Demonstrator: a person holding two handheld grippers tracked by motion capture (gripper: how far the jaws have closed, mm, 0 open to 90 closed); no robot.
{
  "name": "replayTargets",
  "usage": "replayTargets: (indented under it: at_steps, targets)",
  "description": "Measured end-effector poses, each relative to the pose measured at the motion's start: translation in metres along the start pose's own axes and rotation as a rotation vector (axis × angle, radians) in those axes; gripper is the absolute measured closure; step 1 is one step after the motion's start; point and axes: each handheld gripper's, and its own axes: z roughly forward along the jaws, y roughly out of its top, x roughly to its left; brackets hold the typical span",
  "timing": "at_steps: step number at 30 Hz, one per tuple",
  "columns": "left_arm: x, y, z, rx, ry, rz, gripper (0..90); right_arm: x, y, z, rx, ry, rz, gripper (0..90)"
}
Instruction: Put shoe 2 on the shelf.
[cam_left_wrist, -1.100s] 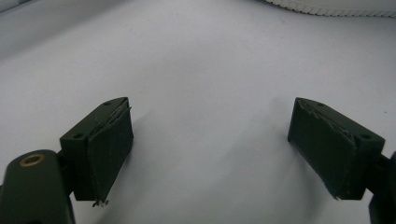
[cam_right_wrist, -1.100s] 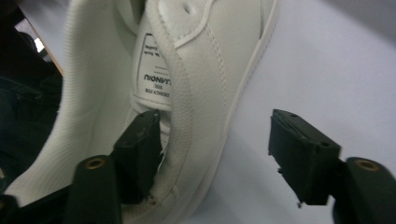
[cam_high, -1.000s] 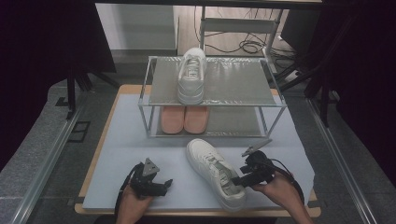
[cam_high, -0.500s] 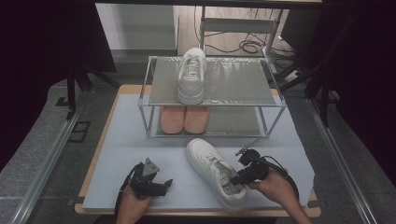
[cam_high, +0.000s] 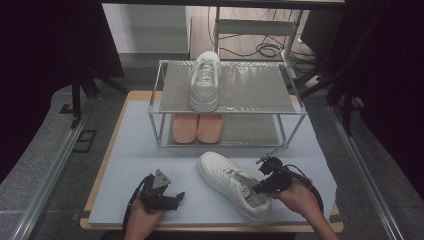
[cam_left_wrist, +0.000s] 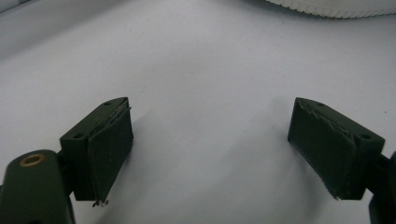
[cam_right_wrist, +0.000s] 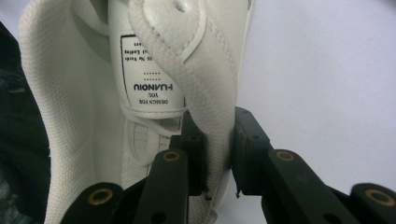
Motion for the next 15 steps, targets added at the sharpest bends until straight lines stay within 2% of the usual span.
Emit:
replayTargets:
  at_steps: [6,15]
  targets:
    - [0.0,0.0,0.0,0.0,0.0,0.0,14.0,0.004,0.007,0.0,0.057,-0.011,-0.035,70.5]
    - [0.0,0.0,0.0,0.0,0.0,0.0,14.0,0.006,0.012,0.002,0.131,-0.022,-0.05,68.3]
